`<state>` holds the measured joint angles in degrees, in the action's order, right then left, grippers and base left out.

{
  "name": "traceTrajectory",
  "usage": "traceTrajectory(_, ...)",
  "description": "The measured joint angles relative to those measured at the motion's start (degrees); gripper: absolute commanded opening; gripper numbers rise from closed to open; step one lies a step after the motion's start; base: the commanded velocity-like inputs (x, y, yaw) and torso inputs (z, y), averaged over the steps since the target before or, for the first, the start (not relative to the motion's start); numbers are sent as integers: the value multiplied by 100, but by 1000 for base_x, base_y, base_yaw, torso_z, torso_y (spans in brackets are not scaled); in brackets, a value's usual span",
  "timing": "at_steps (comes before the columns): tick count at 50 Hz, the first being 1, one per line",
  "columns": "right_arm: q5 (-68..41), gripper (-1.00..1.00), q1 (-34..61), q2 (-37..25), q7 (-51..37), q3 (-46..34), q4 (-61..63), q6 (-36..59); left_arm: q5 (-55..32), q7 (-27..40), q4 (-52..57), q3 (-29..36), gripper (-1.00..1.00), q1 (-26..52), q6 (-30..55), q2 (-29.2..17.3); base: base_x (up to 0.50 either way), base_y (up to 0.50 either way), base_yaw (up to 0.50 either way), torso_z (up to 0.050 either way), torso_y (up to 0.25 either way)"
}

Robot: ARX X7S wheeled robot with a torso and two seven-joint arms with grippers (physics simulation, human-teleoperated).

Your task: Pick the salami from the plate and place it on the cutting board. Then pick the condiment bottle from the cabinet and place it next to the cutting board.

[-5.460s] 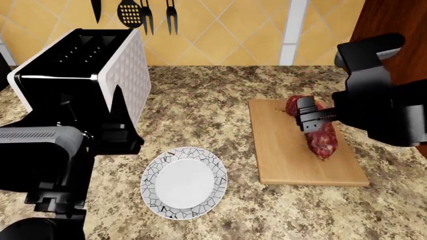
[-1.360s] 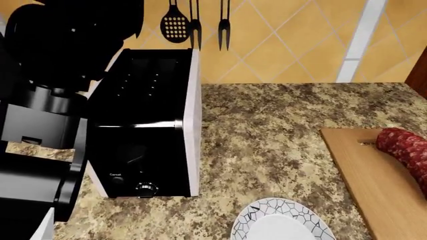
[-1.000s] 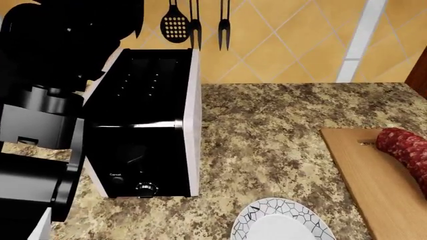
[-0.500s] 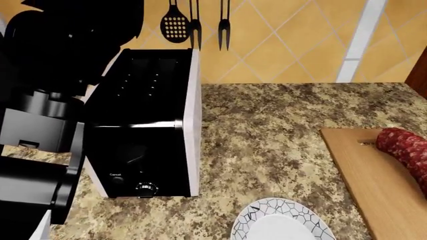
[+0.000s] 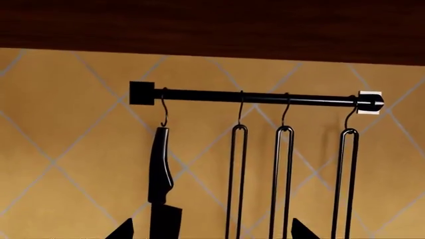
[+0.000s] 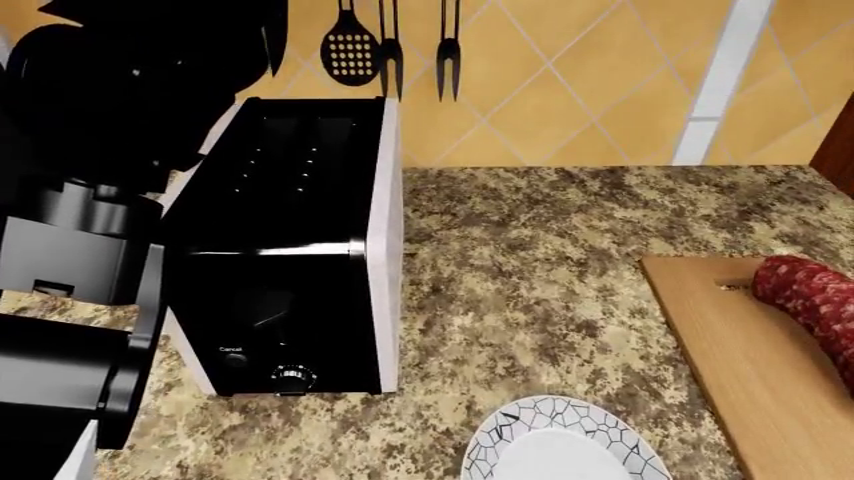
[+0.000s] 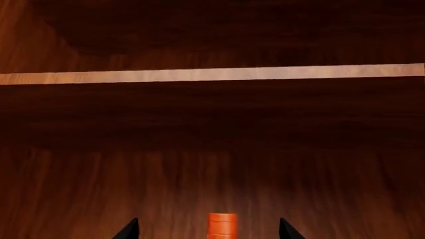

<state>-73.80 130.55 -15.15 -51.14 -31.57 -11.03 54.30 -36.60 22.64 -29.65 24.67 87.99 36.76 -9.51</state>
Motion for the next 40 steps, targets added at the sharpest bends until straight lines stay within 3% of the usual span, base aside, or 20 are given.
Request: traceTrajectory(40,235,100,-904,39,560,-213,-962,-182,-3,-77,-189,90,100,-73,-154,-72,0,0,0,0,0)
